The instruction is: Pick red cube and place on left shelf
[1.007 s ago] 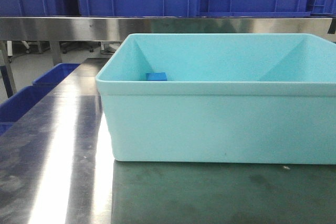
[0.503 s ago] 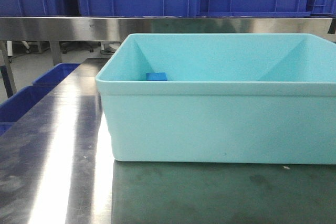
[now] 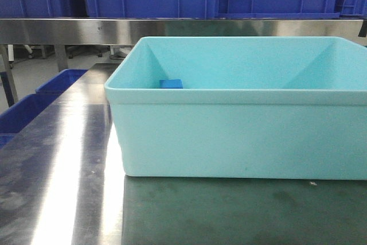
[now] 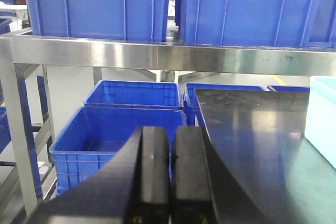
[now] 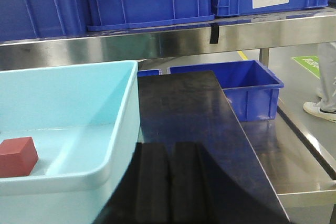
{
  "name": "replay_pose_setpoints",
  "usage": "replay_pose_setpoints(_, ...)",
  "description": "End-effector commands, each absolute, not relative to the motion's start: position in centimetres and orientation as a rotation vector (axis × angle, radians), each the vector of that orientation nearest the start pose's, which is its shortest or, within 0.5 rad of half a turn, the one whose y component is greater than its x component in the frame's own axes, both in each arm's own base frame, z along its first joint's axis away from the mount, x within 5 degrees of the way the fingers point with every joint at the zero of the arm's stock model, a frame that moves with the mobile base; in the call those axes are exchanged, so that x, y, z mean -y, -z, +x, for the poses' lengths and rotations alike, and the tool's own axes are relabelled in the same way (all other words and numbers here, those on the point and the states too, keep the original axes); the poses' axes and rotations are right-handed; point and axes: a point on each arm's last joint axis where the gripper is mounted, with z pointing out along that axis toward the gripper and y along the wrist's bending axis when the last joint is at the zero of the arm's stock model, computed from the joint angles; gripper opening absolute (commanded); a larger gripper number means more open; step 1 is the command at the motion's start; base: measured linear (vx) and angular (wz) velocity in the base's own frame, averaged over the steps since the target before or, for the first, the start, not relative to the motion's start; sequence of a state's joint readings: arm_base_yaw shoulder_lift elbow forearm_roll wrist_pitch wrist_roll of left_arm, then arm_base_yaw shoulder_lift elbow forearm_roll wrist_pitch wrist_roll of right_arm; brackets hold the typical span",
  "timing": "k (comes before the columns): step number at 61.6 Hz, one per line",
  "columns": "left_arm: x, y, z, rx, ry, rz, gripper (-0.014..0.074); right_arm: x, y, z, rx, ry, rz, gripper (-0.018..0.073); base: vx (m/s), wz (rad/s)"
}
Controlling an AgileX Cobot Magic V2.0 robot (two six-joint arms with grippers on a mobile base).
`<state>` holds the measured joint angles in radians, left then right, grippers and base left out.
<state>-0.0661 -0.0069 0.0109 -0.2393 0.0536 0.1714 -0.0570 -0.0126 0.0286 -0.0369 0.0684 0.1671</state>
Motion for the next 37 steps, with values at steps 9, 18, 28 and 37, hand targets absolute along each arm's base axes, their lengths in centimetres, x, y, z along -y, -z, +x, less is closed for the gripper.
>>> replay_pose_setpoints(9,0.3,-20.5,5.6,-1.469,0.108,-0.006,0.0102,0.3,-22.5,5.2,-1.339,-0.061,0.122,0.0049,0.00,0.00)
replay_pose_setpoints(18,0.3,-20.5,5.6,-1.469,0.108,-0.006,0.0102,0.2,-25.5,4.4,-1.303,-0.033,0.098,0.0049,0.00,0.00)
replay_pose_setpoints(28,0.3,-20.5,5.6,-1.469,0.108,-0.006,0.0102,0.4,-31.8,3.8,-1.324,0.055,0.058,0.0049,0.02,0.00)
replay_pose_setpoints(37,0.3,-20.5,5.6,-1.469,0.108,-0.006,0.0102,0.6,-37.3,5.4,-1.411,0.060,0.075,0.0049,0.02,-0.01)
